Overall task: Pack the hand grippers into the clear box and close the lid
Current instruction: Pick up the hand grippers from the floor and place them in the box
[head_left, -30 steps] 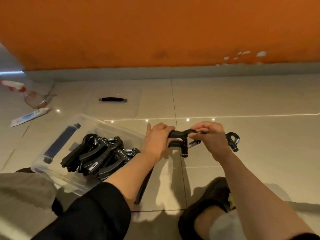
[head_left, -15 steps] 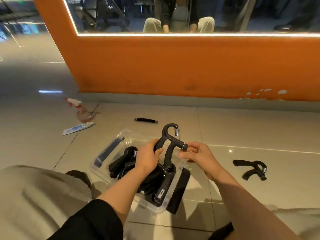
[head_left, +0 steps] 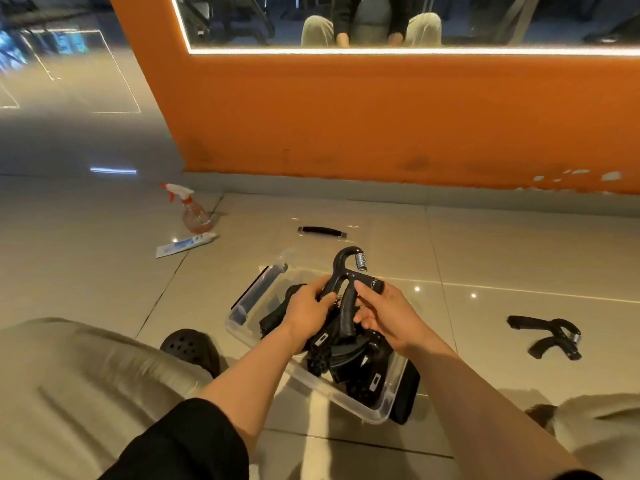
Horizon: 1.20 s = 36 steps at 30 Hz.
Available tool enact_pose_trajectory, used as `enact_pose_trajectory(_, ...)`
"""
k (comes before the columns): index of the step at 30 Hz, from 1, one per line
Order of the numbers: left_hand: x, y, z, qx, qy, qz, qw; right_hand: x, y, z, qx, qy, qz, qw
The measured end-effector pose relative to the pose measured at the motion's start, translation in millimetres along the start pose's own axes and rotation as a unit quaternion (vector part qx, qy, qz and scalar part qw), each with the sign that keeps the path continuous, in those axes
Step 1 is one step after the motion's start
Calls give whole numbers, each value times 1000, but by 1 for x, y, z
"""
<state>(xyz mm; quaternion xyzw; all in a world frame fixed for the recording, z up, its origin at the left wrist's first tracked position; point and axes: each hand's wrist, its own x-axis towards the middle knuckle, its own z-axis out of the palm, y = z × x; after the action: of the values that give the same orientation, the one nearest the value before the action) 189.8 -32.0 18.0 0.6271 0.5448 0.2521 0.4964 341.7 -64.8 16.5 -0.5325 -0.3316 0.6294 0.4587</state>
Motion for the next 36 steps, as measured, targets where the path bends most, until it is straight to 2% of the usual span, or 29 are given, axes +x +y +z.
enact_pose_trajectory(4, -8, 5, -5, -60, -96, 13, 994, 4, 3, 10, 5, -2, -15, 1000)
enact_pose_trajectory(8, -8, 2, -14, -50, -108, 29, 992, 1, 0, 16, 19, -84, -12, 996)
enact_pose_trajectory(10, -7, 1, -18, -48, -119, 24, 991, -1, 0, 18, 25, -97, -12, 995)
enact_pose_trajectory(13, -5, 3, -21, -60, -141, 7, 988, -1, 0, 21, 18, -16, -14, 1000)
enact_pose_trajectory(17, -2, 8, -18, -138, -164, -39, 976, -9, 3, 19, -90, 110, -15, 990)
enact_pose_trajectory(22, 2, 1, -8, -172, -203, -66, 962, -22, 12, 19, -117, 120, 4, 986)
enact_pose_trajectory(24, 7, -7, -2, -136, -202, -66, 968, -25, 17, 16, -150, 163, 6, 975)
enact_pose_trajectory(28, 7, -14, 13, 50, -184, -51, 980, -32, 32, 9, -265, 263, 51, 926)
enact_pose_trajectory(31, 2, -17, 23, 168, -211, -33, 962, -39, 43, 8, -329, 277, 92, 898)
enact_pose_trajectory(36, 2, -29, 34, 251, -210, -13, 945, -39, 61, 20, -389, 300, 97, 866)
